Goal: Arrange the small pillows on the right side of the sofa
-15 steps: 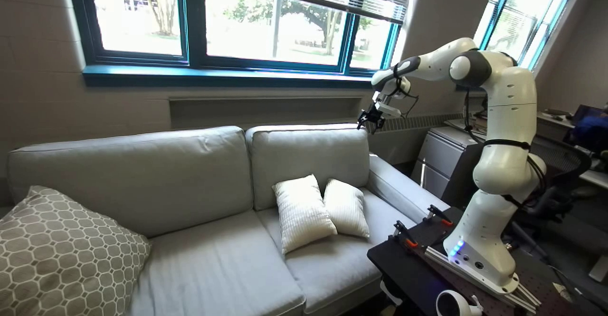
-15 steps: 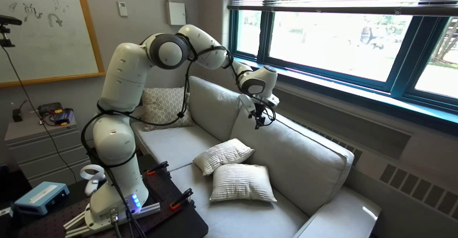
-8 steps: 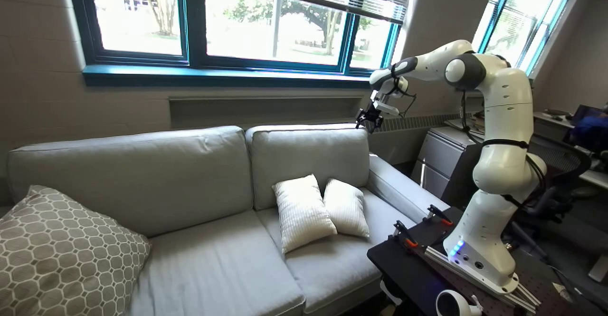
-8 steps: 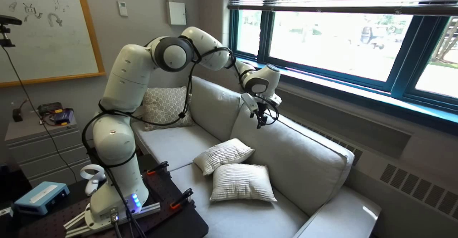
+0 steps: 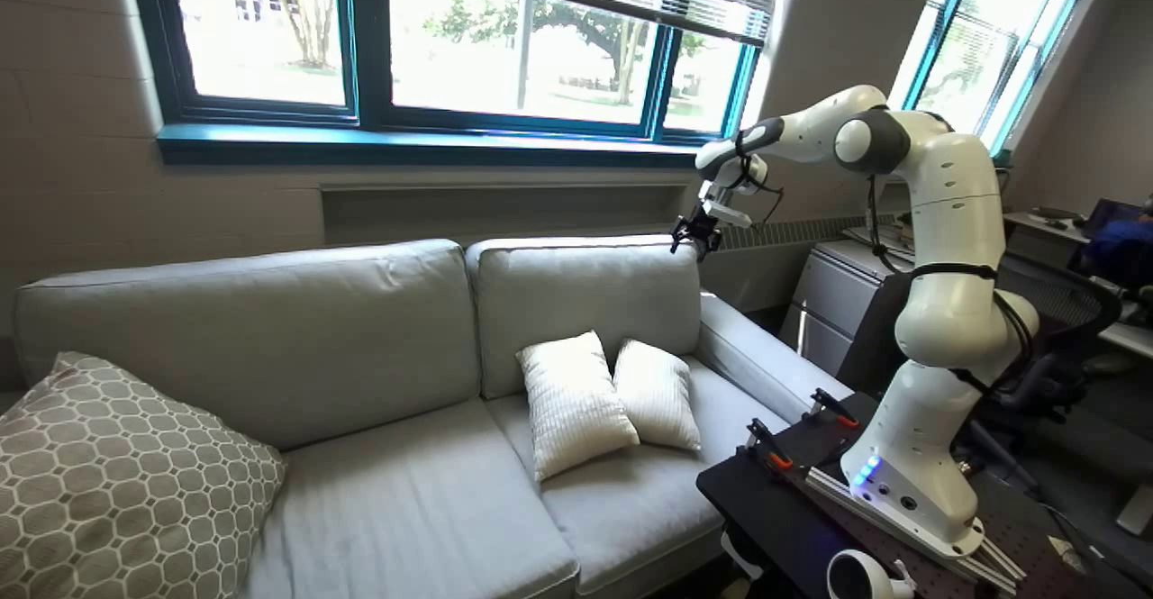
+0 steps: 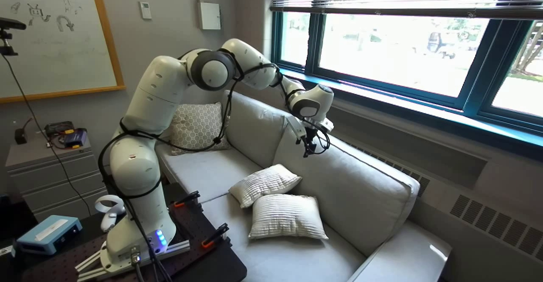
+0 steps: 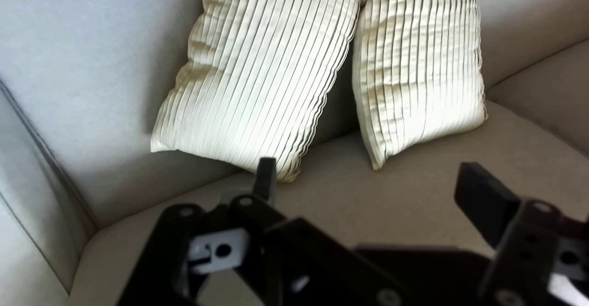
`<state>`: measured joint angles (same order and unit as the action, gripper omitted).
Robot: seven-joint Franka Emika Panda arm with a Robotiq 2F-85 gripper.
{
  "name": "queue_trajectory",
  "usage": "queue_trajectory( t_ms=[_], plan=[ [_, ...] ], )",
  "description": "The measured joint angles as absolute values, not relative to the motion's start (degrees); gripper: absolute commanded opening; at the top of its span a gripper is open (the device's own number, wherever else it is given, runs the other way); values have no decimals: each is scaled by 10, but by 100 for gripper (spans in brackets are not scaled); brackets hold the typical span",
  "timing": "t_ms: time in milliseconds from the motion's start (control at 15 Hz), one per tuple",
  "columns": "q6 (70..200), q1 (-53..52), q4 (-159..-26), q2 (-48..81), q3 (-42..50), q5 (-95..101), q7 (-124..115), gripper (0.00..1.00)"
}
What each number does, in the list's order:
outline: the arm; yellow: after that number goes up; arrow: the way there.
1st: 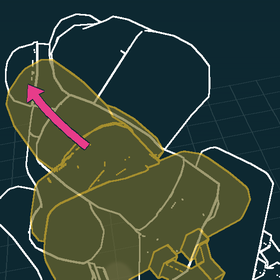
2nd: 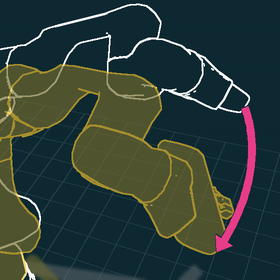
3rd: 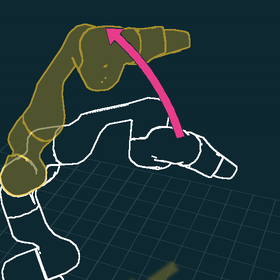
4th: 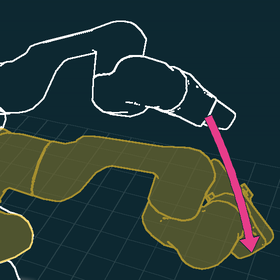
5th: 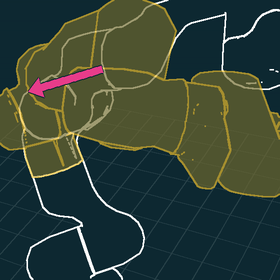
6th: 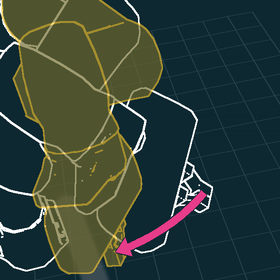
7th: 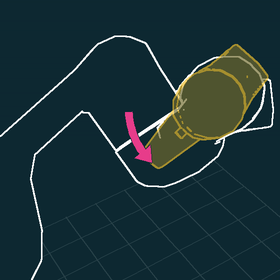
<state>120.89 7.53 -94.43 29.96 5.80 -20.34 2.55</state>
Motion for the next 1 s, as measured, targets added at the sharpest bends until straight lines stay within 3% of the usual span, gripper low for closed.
queue_trajectory(
  t_ms=[1000],
  plan=[
    [1168, 148, -603, 740, -21, -302, -133, 100]
  ],
)
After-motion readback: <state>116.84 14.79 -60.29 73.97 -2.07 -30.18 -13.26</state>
